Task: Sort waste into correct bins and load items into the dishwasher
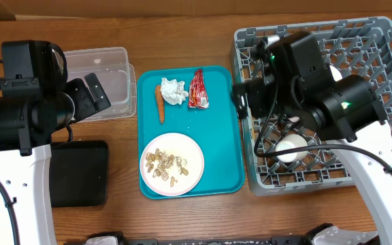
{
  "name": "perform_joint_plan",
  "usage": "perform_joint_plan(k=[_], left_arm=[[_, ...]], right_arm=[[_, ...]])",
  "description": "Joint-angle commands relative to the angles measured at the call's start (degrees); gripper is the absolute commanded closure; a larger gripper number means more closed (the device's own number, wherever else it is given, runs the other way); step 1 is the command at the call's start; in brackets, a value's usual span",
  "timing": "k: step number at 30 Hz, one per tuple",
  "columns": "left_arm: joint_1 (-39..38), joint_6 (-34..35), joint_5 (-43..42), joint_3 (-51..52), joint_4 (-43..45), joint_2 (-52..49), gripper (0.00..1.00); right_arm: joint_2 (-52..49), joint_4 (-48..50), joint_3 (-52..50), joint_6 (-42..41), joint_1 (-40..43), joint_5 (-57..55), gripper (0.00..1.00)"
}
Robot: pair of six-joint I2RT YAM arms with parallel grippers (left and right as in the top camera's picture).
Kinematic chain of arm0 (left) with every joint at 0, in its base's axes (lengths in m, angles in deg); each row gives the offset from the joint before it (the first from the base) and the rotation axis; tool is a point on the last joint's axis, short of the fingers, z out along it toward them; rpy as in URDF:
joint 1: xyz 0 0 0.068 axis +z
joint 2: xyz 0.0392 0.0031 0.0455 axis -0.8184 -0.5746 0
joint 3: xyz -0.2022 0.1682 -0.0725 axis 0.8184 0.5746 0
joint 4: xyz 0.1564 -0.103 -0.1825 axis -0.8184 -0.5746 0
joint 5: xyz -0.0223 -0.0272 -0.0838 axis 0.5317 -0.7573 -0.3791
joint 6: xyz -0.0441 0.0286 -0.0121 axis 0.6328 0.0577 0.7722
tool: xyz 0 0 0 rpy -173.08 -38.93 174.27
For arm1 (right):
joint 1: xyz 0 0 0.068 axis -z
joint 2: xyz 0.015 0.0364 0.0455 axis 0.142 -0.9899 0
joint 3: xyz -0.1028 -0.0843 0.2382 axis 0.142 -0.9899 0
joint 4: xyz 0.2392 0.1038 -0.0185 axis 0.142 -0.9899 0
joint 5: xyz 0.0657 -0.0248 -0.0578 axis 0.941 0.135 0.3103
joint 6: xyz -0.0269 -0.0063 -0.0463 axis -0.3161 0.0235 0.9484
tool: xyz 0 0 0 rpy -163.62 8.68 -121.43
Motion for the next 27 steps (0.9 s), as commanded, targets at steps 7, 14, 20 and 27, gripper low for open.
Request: perform_joint_plan(k=[7,14,20,27], left_arm=[[0.2,-0.9,0.7,-0.5,-0.2,-0.1,0.00],[0.2,-0.9,0.8,-0.5,-0.2,-0.1,0.00],[0.2,-0.9,0.7,-0.5,-0.2,-0.1,0.00],[0.2,-0.9,0.7,-0.5,-0.2,-0.1,0.00]], right_arm=[[11.3,-4.9,0.3,-4.1,5.6,-1.2,0.00],[24.6,7.0,-2.4,5.5,6.0,-5.7,0.00],[36.8,25.7,-20.9,8.4,14.4,-6.0,0.00],[51.3,45.7,-53.5,8.3,21.3,-0.2,0.00]])
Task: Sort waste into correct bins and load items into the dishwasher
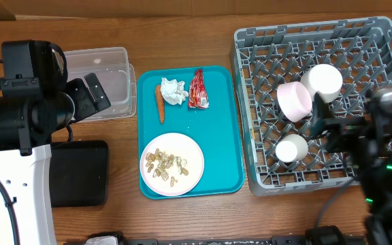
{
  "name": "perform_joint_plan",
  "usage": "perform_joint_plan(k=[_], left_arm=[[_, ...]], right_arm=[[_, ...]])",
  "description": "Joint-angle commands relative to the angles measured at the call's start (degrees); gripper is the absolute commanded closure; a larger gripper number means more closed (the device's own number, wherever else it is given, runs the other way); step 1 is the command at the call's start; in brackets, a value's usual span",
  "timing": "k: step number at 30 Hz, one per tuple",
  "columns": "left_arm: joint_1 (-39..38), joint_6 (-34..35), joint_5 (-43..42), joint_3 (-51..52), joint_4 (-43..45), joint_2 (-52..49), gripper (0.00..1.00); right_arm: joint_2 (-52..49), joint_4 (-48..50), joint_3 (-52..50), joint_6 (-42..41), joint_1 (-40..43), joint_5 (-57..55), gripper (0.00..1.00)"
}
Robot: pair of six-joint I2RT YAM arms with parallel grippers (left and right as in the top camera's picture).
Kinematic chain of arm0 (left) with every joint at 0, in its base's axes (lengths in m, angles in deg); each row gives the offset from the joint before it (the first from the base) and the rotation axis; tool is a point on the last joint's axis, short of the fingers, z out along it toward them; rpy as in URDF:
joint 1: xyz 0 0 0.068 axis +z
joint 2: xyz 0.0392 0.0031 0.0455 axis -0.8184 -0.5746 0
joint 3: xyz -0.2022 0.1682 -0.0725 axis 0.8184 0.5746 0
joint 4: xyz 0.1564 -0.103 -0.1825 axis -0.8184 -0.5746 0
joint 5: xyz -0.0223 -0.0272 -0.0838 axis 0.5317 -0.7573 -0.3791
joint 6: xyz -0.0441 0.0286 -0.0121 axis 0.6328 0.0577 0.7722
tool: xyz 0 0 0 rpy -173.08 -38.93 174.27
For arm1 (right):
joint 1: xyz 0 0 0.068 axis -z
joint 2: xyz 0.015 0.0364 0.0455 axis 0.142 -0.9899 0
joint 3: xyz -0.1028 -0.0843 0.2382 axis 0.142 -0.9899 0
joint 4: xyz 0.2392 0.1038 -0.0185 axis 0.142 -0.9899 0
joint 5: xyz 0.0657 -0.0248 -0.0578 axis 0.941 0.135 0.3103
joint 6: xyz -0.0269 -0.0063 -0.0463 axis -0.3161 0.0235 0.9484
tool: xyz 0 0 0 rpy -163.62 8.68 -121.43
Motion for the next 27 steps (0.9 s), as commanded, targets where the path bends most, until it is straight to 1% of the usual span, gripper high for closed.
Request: perform_joint_plan(k=[1,4,8,12,17,21,27], left_arm=[[0.2,-0.9,0.7,-0.5,-0.2,-0.1,0.00],[0.2,-0.9,0.7,-0.5,-0.2,-0.1,0.00],[0.2,-0.9,0.7,-0.5,-0.2,-0.1,0.00],[0.2,-0.9,0.7,-0.5,-0.2,-0.1,0.00],[0.2,-0.9,0.7,-0.5,-0.2,-0.1,0.00],[0.2,-0.9,0.7,-0.5,-0.2,-0.1,0.00],[0.2,-0.9,0.7,-0.5,-0.2,-0.1,0.00]], right_arm=[[6.8,5.6,-13.5,0.6,1.0,2.9,0.00],[13.0,13.0,-25.1,0.6,1.0,4.3,0.00],[21.8,22.5,-37.7,0.5,1.1,4.9,0.00],[29.9,26.9,-46.2,0.6,1.1,4.8,0.00],[37.8,30.0,-53.0,0.6,1.1,4.8,0.00],[37.9,36.6,-57.2,0.6,1.1,4.9,0.00],[37.9,35.7,-57.3,0.6,1.1,4.8,0.00]])
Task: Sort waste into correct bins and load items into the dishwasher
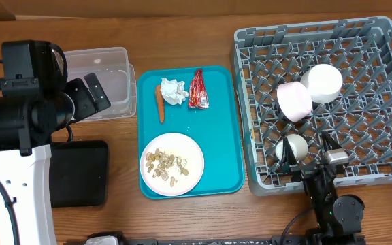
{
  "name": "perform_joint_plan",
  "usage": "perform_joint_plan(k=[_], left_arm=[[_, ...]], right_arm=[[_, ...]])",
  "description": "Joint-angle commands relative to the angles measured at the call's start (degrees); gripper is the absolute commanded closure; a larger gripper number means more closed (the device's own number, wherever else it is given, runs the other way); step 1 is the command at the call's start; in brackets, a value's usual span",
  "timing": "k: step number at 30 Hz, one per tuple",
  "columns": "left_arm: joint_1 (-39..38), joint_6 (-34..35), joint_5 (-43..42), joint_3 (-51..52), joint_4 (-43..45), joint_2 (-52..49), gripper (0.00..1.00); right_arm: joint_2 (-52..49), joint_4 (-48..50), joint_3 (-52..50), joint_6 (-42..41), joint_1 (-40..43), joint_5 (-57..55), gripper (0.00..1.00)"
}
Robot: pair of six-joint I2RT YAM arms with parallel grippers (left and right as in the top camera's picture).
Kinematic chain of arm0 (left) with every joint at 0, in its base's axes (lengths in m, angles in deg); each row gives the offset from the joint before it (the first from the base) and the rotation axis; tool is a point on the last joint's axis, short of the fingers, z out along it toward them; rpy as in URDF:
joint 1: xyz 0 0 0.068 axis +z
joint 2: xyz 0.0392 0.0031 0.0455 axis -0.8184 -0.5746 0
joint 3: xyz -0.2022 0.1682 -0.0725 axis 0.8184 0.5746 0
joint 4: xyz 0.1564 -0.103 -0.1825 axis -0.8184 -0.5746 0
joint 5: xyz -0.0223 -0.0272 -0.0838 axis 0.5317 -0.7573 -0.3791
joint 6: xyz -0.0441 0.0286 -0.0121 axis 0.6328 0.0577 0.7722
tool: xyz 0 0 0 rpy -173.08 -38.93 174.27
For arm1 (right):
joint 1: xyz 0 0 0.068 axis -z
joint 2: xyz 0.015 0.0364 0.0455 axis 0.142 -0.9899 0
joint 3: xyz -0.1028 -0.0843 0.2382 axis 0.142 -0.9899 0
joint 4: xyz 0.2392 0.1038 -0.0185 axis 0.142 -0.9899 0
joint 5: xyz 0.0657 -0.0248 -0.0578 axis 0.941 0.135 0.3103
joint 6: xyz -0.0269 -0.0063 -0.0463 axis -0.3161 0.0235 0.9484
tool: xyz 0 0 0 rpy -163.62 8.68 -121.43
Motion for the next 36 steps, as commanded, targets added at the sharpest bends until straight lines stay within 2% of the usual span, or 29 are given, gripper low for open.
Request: perform_joint_plan(k=[1,6,22,24,26,28,30,36], left_arm=[[0.2,-0.9,0.6,-0.5,-0.1,-0.1,0.00],[0.2,-0.9,0.6,-0.5,-0.1,-0.1,0.00],[0.2,-0.7,0.6,-0.5,-0.1,-0.1,0.00],[0.2,2.5,-0.9,-0.5,1.3,-0.1,0.00],[0.2,5.2,-6.8,-0.5,3.0,-0.1,0.00],[0.0,4.4,-13.6,-0.5,6.1,-0.7,0.00],[-1.7,-0.2,-18.1,-0.5,9.1,-2.3,0.00],[-8.6,-4.1,-16.6,-0.5,14.0,-10.1,0.00]], right_arm=[[0.7,0.0,-0.6,0.2,0.2,0.1,0.00],[0.7,-4.2,-0.6,0.2,0.2,0.0,0.00],[0.5,-4.2,-0.6,0.2,0.2,0.1,0.00],[0.5,-4.2,-0.6,0.2,0.2,0.1,0.00],[0.5,-4.2,-0.6,0.2,0.2,0.1,0.00],[0.5,-4.2,-0.6,0.2,0.2,0.1,0.00],[0.5,-4.2,-0.6,0.2,0.2,0.1,0.00],[0.5,-4.2,-0.6,0.2,0.2,0.1,0.00]])
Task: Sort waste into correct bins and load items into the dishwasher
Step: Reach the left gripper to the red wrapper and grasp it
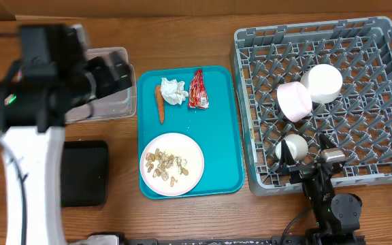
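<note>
On the teal tray (pixel 223 136) lie a carrot (pixel 160 103), a crumpled white napkin (pixel 173 90), a red wrapper (pixel 198 89) and a white plate (pixel 193 156) of peanut shells. A grey dishwasher rack (pixel 380 82) holds a pink bowl (pixel 294 101), a white cup (pixel 321 83) and a small white cup (pixel 292 147). My left gripper (pixel 118 72), blurred, hangs over the clear bin's right edge, just left of the tray. My right gripper (pixel 324 151) sits folded back at the rack's front edge. Neither gripper's jaws can be made out.
A clear plastic bin (pixel 107 105) stands at the back left, partly under the left arm. A black bin (pixel 84 173) lies in front of it. The rack fills the right side of the wooden table (pixel 182 34).
The left arm has moved up and to the right, so its gripper now hangs at the clear bin's right edge near the tray. The right arm and all the items are unchanged.
At first the right arm reached over the rack's left part, hiding the bowl and cup. Then it was drawn back to the lower right, with the pink bowl and white cup showing. It then sat folded at the front edge. Now the left arm has shifted toward the tray.
</note>
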{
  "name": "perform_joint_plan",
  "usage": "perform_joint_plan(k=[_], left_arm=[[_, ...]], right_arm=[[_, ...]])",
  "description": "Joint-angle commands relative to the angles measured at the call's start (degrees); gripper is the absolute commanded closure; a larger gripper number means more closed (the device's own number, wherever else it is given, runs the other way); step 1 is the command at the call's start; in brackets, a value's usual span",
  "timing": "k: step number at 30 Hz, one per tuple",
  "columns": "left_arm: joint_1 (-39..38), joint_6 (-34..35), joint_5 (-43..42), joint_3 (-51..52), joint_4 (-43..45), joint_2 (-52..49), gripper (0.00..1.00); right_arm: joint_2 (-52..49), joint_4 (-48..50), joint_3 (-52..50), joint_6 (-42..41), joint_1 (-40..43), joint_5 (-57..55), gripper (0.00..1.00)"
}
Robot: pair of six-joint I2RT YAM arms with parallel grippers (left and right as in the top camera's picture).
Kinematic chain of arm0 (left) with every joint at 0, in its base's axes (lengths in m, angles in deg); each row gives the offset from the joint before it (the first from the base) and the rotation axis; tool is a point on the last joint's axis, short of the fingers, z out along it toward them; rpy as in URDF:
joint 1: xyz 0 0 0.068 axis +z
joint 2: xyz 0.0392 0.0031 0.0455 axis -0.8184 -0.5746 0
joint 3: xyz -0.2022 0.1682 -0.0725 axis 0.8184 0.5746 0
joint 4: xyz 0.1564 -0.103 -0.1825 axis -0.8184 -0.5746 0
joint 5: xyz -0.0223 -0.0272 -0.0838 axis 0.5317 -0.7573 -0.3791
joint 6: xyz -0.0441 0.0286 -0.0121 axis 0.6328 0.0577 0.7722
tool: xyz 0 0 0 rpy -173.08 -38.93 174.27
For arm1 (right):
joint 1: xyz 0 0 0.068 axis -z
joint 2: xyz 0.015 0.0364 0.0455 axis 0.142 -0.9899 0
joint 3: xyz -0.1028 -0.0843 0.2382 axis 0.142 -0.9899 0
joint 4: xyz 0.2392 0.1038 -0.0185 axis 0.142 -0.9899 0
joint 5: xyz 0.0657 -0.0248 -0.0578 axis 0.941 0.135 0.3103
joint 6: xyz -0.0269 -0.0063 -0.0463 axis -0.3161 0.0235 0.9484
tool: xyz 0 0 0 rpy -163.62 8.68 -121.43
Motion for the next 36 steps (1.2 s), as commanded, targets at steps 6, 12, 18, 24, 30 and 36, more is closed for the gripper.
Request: perform_joint_plan(k=[6,12,18,24,30,36], left_arm=[[-10.6,-4.8,-4.3,-0.5,12.2,-14.4,0.10],[-19.4,-4.8,9.6,-0.5,18.2,-25.7,0.15],[-23.9,-6.5,18.6,-0.5,27.0,-35.6,0.14],[-24.1,-6.5,20.1,-0.5,32.7,-42.8,0.17],[-24.1,-6.5,19.8,-0.5,33.1,-46.6,0.26],[-24.2,-6.4,15.9,-1.7,32.3,-45.4,0.80]], right_arm=[[0.5,0.2,-0.6,0.2,0.2,0.1,0.00],[0.5,0.2,-0.6,0.2,0.2,0.1,0.00],[0.5,0.2,-0.6,0.2,0.2,0.1,0.00],[0.5,0.2,-0.6,0.2,0.2,0.1,0.00],[0.5,0.2,-0.6,0.2,0.2,0.1,0.00],[0.5,0.2,-0.6,0.2,0.2,0.1,0.00]])
